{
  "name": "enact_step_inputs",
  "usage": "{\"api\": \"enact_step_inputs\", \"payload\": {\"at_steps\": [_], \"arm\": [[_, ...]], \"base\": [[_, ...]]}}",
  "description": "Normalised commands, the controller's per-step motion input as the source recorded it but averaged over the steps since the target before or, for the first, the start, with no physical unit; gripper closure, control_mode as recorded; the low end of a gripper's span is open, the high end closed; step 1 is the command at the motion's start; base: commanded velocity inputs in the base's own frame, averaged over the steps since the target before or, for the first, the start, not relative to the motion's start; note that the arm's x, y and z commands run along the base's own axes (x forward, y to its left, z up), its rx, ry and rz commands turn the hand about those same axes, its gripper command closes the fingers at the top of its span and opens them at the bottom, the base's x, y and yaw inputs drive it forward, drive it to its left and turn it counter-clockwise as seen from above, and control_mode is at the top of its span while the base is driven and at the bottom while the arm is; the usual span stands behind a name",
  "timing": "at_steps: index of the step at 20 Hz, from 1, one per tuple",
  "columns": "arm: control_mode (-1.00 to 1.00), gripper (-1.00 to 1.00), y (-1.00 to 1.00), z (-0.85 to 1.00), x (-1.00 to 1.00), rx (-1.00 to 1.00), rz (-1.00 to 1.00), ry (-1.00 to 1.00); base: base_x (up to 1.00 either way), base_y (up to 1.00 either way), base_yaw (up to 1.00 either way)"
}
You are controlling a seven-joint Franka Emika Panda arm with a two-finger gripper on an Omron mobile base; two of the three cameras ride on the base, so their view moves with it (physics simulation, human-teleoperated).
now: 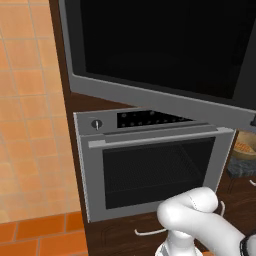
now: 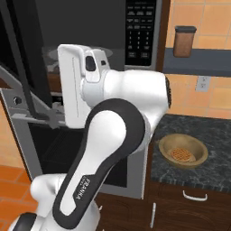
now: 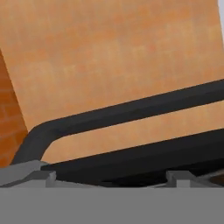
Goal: Open the microwave, place the bowl with waffle inside the microwave, then close the microwave door and turn it on.
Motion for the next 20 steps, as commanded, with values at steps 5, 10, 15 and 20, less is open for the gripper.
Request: {"api": "enact_step_inputs", "payload": {"at_steps": [5,10,15,20], "arm": [[-1.0,-1.0,1.0,0.0,-0.53,0.0,0.21,-0.08],[-1.0,-1.0,0.89,-0.08,-0.01,0.13,0.36,-0.04],[-1.0,-1.0,0.76,-0.28,0.17,0.23,0.49,-0.13],[-1.0,-1.0,0.99,-0.13,-0.21,0.09,0.32,-0.29]], "base": [[0.0,0.0,0.0],[0.0,0.0,0.0],[0.0,0.0,0.0],[0.0,0.0,0.0]]}}
